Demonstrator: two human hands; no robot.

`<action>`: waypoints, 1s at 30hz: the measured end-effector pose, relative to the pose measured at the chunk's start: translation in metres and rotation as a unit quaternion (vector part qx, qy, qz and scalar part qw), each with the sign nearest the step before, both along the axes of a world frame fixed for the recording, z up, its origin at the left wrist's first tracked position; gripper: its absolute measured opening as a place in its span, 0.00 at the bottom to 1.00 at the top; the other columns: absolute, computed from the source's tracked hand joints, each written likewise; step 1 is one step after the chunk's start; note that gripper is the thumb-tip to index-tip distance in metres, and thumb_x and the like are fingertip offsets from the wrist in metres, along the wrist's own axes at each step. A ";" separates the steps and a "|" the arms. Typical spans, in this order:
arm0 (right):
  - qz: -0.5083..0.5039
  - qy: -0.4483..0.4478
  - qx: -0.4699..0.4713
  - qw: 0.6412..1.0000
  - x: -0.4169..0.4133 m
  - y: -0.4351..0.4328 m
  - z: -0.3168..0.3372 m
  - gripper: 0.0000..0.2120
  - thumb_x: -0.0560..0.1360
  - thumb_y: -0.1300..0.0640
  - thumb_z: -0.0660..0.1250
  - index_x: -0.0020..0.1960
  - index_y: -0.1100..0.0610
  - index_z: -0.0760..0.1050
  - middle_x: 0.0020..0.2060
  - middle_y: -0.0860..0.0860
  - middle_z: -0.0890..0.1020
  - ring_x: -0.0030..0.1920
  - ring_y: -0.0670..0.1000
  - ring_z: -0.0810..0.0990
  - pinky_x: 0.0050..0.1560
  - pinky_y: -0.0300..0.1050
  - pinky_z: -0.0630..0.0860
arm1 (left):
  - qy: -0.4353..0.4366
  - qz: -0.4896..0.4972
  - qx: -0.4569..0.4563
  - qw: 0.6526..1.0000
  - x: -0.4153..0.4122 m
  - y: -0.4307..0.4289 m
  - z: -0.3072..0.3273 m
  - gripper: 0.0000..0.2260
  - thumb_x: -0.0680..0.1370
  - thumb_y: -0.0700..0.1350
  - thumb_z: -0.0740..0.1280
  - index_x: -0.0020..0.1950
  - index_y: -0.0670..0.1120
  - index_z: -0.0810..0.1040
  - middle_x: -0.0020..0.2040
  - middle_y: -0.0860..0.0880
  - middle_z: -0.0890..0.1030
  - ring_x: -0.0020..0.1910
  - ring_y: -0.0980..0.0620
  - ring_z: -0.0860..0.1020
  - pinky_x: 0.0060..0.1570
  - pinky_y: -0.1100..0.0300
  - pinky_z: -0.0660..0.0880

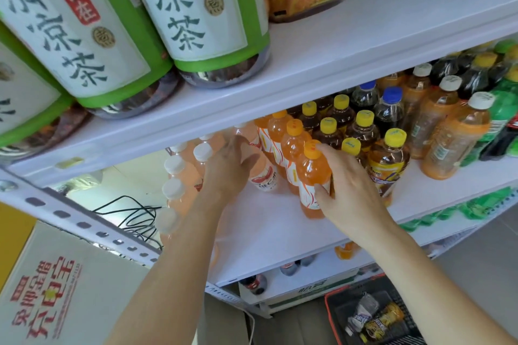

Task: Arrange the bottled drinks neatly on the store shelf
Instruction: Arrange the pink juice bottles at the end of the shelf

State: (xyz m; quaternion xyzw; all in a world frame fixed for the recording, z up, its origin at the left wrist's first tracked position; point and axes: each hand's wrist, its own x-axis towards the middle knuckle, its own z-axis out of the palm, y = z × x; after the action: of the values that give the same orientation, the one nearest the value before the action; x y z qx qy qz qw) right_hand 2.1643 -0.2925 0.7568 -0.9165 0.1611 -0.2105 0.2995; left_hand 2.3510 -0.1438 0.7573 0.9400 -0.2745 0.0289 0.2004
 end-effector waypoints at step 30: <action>-0.016 -0.143 0.120 0.982 -0.035 0.017 -0.041 0.20 0.73 0.70 0.69 0.64 0.59 0.75 0.54 0.53 0.80 0.53 0.52 0.79 0.50 0.49 0.79 | -0.046 0.032 0.151 0.987 0.001 0.023 0.000 0.14 0.78 0.46 0.66 0.64 0.51 0.77 0.58 0.39 0.74 0.60 0.40 0.73 0.58 0.54 0.67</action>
State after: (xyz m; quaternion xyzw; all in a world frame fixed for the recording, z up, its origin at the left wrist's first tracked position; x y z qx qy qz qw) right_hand 2.1294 -0.2751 0.7154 -0.8317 0.1551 -0.3234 0.4238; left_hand 2.3520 -0.1207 0.7568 0.9655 -0.2543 0.0365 0.0427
